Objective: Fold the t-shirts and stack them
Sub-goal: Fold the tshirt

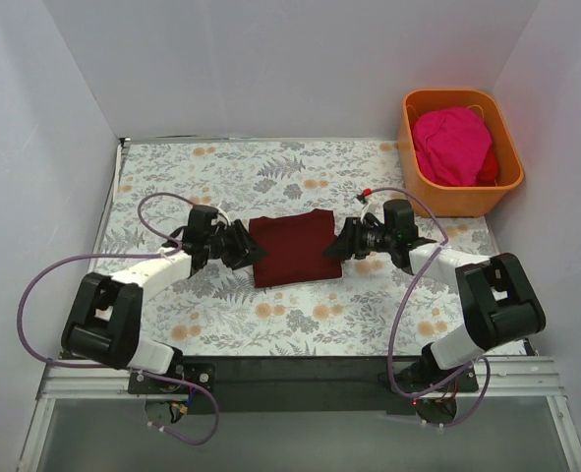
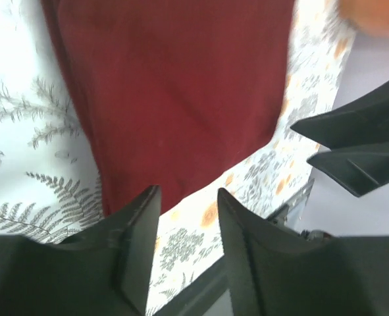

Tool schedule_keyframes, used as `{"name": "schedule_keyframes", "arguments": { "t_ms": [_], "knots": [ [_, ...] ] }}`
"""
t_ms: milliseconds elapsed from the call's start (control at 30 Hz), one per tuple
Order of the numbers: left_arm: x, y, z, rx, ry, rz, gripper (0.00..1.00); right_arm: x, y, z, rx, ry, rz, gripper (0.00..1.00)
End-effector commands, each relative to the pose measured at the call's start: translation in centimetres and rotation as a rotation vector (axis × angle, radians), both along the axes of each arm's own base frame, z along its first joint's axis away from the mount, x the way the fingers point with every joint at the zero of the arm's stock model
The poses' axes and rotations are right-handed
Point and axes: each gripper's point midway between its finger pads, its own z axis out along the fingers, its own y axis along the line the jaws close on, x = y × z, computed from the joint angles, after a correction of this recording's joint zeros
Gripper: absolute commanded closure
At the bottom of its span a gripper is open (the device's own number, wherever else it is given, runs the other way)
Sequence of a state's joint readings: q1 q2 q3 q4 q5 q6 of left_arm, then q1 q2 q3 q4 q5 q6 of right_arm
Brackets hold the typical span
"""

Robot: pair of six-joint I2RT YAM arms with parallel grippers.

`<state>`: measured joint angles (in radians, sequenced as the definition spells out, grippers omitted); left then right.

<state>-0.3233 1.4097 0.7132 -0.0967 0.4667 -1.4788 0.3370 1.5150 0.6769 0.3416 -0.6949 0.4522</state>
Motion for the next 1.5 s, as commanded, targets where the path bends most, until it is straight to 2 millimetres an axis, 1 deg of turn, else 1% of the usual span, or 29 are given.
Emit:
{"name": "schedule_keyframes", "arguments": {
  "t_ms": [0,67,100,133,200,267,300,333,400,433,500,533,567,633,667,700,733,767,800,867,967,1000,1033,1133,1233,1267,1367,1400,1467],
  "knots": [
    [-2.6,-1.4,-2.6,-0.056,0.097,-0.065,0.63,-2.9,0.8,-0.8,0.054,0.066,0.110,0.47],
    [-3.6,-1.2,-4.1,-0.058,0.161,-0.051,0.67,-3.0,0.1,-3.2,0.030,0.143,0.071,0.48],
    [-4.7,-0.8,-5.7,-0.041,0.215,-0.041,0.69,-3.3,-0.4,-4.5,0.021,0.181,0.051,0.50],
    [-5.2,-0.6,-6.3,-0.034,0.233,-0.034,0.69,-3.6,-0.8,-6.0,0.005,0.233,0.031,0.51],
    [-6.2,0.3,-7.7,-0.002,0.273,0.001,0.71,-3.9,-2.0,-7.8,-0.018,0.289,-0.015,0.53],
    [-6.3,0.7,-7.3,0.005,0.255,0.019,0.71,-3.9,-2.4,-7.9,-0.021,0.296,-0.033,0.55],
    [-6.2,0.9,-7.0,0.016,0.244,0.029,0.71,-3.7,-2.3,-7.4,-0.015,0.278,-0.031,0.55],
    [-5.4,0.8,-5.3,0.006,0.185,0.030,0.71,-3.2,-2.1,-5.9,0.001,0.230,-0.025,0.54],
    [-4.1,1.0,-3.6,0.024,0.118,0.042,0.71,-2.0,-1.7,-3.2,0.030,0.147,-0.025,0.54],
    [-2.5,0.8,-1.5,0.011,0.051,0.048,0.71,-0.8,-1.3,-1.2,0.049,0.093,-0.024,0.54],
    [-0.4,0.7,0.5,0.006,-0.023,0.062,0.70,0.8,-1.0,1.2,0.071,0.034,-0.038,0.52],
    [1.7,0.8,2.5,-0.005,-0.079,0.084,0.70,2.4,-0.5,2.9,0.081,-0.012,-0.052,0.52],
    [2.7,0.7,1.9,0.003,-0.062,0.091,0.70,3.5,-0.3,3.9,0.086,-0.039,-0.062,0.52],
    [5.0,0.7,1.8,-0.001,-0.051,0.103,0.70,5.3,0.3,3.8,0.089,-0.021,-0.090,0.52],
    [6.7,0.3,2.8,-0.016,-0.069,0.102,0.70,7.0,0.8,5.5,0.112,-0.053,-0.093,0.52],
    [7.9,0.2,0.8,-0.012,-0.017,0.104,0.71,7.9,1.2,4.7,0.118,-0.039,-0.095,0.52],
    [8.7,0.1,0.4,-0.019,-0.006,0.102,0.71,8.8,1.5,5.1,0.140,-0.027,-0.111,0.52],
    [10.4,-0.2,1.2,-0.027,-0.032,0.102,0.71,10.0,1.8,5.8,0.155,-0.046,-0.117,0.52],
    [11.1,-0.2,-1.0,-0.010,0.012,0.100,0.71,11.0,2.2,5.0,0.160,-0.035,-0.124,0.52],
    [12.2,-0.2,-2.3,0.000,0.038,0.093,0.72,12.5,2.3,4.3,0.159,-0.019,-0.157,0.53],
    [13.2,-0.1,-5.1,0.007,0.097,0.099,0.74,14.6,2.5,1.5,0.140,0.024,-0.211,0.53],
    [13.4,0.2,-5.8,0.013,0.107,0.110,0.75,14.9,2.4,-0.5,0.121,0.059,-0.230,0.53],
    [13.2,0.4,-7.3,0.022,0.141,0.115,0.75,15.2,2.3,-1.5,0.112,0.066,-0.256,0.53],
    [13.0,1.4,-9.2,0.026,0.186,0.151,0.76,15.2,1.4,-5.1,0.071,0.112,-0.322,0.53],
    [12.7,2.2,-9.7,0.023,0.196,0.171,0.76,14.9,0.1,-7.5,0.024,0.136,-0.390,0.53],
    [12.7,2.3,-9.4,0.023,0.189,0.172,0.76,14.8,-0.1,-7.7,0.015,0.132,-0.398,0.53],
    [12.4,2.2,-8.3,0.013,0.169,0.160,0.75,14.4,0.0,-6.3,0.018,0.090,-0.370,0.53],
    [12.7,2.1,-6.9,0.003,0.136,0.150,0.75,14.4,0.1,-4.5,0.034,0.052,-0.357,0.53],
    [12.6,1.9,-5.4,-0.014,0.103,0.132,0.74,13.6,0.3,-3.0,0.037,0.006,-0.320,0.53]
  ]
}}
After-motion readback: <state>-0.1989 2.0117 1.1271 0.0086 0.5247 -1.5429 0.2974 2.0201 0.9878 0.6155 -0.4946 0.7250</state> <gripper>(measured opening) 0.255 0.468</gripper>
